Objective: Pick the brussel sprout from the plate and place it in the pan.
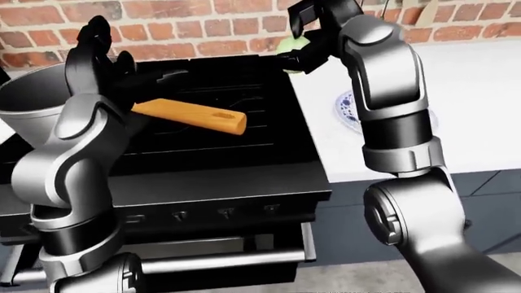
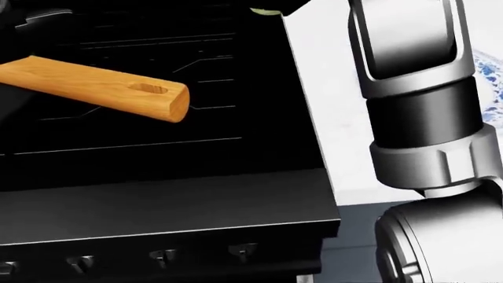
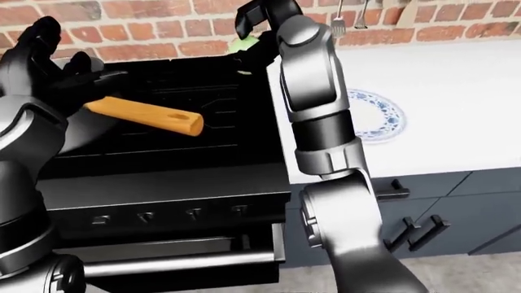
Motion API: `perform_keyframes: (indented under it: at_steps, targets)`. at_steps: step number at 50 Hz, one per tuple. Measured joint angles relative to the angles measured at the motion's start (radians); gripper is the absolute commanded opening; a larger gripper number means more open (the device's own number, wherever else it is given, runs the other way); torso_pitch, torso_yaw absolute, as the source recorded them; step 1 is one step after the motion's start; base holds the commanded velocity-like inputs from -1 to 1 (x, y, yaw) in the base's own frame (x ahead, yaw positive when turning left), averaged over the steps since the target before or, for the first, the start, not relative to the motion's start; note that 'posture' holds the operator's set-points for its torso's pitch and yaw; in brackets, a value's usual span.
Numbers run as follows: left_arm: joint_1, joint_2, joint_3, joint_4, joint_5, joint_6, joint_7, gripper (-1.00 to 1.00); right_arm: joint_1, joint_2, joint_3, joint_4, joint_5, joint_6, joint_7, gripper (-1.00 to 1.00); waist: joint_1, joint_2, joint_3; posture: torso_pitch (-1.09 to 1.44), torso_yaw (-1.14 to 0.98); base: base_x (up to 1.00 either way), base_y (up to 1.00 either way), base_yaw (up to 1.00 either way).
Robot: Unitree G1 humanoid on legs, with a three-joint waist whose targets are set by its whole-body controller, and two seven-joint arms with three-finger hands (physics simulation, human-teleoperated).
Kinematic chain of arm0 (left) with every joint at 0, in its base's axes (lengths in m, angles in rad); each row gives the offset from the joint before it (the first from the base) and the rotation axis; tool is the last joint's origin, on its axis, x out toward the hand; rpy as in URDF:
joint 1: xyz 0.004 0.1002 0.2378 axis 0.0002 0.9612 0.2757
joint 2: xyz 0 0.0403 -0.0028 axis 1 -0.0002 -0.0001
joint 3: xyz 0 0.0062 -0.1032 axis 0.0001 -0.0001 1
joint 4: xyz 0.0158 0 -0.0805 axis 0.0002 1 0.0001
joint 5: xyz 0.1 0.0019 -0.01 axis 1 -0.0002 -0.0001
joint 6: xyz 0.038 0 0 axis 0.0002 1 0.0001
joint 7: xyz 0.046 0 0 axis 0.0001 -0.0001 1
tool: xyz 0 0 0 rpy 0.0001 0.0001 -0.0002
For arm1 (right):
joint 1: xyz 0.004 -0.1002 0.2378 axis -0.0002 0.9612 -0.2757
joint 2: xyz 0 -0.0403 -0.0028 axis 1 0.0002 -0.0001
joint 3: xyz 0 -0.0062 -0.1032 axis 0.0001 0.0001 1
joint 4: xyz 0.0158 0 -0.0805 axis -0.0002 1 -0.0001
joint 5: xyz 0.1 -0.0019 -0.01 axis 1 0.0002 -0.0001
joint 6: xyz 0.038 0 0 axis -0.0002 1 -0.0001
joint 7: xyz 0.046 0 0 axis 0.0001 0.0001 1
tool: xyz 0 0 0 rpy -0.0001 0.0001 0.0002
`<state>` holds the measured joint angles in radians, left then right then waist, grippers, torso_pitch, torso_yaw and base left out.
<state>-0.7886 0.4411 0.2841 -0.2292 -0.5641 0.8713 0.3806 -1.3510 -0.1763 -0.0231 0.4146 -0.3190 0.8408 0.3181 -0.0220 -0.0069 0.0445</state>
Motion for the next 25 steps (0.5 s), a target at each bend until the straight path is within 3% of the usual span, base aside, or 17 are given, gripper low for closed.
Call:
perform_keyframes:
  at_steps: [2,3,7,11,14,15,18,25]
  targets:
    - [-0.004,-0.001,0.000,-0.002,0.000,-0.001,0.000,1.00,-0.004,-0.003,-0.001,0.000,0.000,-0.002,-0.001,-1.00,-0.004,-0.020,-0.007,0.00,0.00,0.00,0.43,0.00]
    - [0.000,-0.008,-0.004,-0.005,-0.001,-0.002,-0.001,1.00,0.001,-0.006,-0.004,-0.001,-0.001,-0.002,-0.002,-1.00,-0.012,-0.008,-0.003,0.00,0.00,0.00,0.42,0.00]
    - [0.004,-0.010,-0.019,0.006,-0.011,0.011,-0.006,1.00,0.005,-0.010,-0.008,0.029,-0.008,0.023,-0.003,-1.00,-0.002,-0.014,-0.018,0.00,0.00,0.00,0.42,0.00]
    - [-0.012,0.003,-0.001,-0.016,-0.011,0.007,0.001,1.00,-0.037,-0.014,-0.004,0.011,-0.010,0.028,0.004,-1.00,0.005,0.035,-0.005,0.00,0.00,0.00,0.43,0.00]
    - [-0.027,0.017,0.004,-0.030,-0.017,0.008,0.007,1.00,-0.067,-0.017,-0.007,0.010,-0.011,0.028,0.009,-1.00,0.000,0.099,-0.006,0.00,0.00,0.00,0.42,0.00]
    - [-0.030,0.025,0.011,-0.032,-0.019,0.009,0.010,1.00,-0.078,-0.012,-0.005,0.011,-0.012,0.028,0.010,-1.00,0.005,0.111,-0.010,0.00,0.00,0.00,0.42,0.00]
    - [-0.017,0.032,0.030,-0.024,-0.018,0.018,0.024,1.00,-0.078,0.009,0.019,0.017,-0.005,0.030,0.022,-1.00,0.014,0.098,0.000,0.00,0.00,0.00,0.42,0.00]
    - [-0.028,0.041,0.019,-0.030,-0.030,0.023,0.029,1.00,-0.087,0.001,0.006,0.007,-0.008,0.023,0.026,-1.00,-0.001,0.030,0.001,0.00,0.00,0.00,0.43,0.00]
